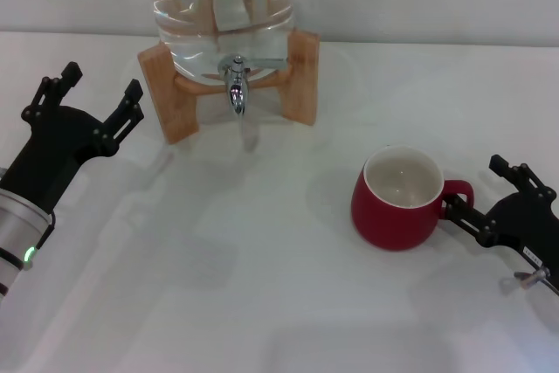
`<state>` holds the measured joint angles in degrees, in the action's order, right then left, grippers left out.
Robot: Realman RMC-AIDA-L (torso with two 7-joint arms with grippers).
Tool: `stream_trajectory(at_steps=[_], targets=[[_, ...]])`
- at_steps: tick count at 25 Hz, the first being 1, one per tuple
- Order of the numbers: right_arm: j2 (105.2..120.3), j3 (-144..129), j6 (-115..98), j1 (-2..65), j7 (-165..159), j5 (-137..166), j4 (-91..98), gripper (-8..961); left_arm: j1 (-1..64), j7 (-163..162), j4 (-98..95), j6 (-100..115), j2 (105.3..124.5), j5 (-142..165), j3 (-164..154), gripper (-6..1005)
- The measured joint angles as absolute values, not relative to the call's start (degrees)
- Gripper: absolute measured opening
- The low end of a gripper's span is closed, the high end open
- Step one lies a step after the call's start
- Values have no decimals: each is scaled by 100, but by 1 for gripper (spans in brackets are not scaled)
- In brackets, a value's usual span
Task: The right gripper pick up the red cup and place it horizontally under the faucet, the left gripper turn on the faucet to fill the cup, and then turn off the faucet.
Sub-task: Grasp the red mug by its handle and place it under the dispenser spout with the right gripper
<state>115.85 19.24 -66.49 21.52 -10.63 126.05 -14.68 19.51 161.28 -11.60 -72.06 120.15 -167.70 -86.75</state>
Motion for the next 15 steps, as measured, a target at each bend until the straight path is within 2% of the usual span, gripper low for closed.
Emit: stream_trajectory(at_steps=[15], targets=[[11584, 2075, -6597, 2162, -1054, 12570, -1442, 857, 1951, 16128, -1160, -7207, 12019, -16769, -8675, 875]])
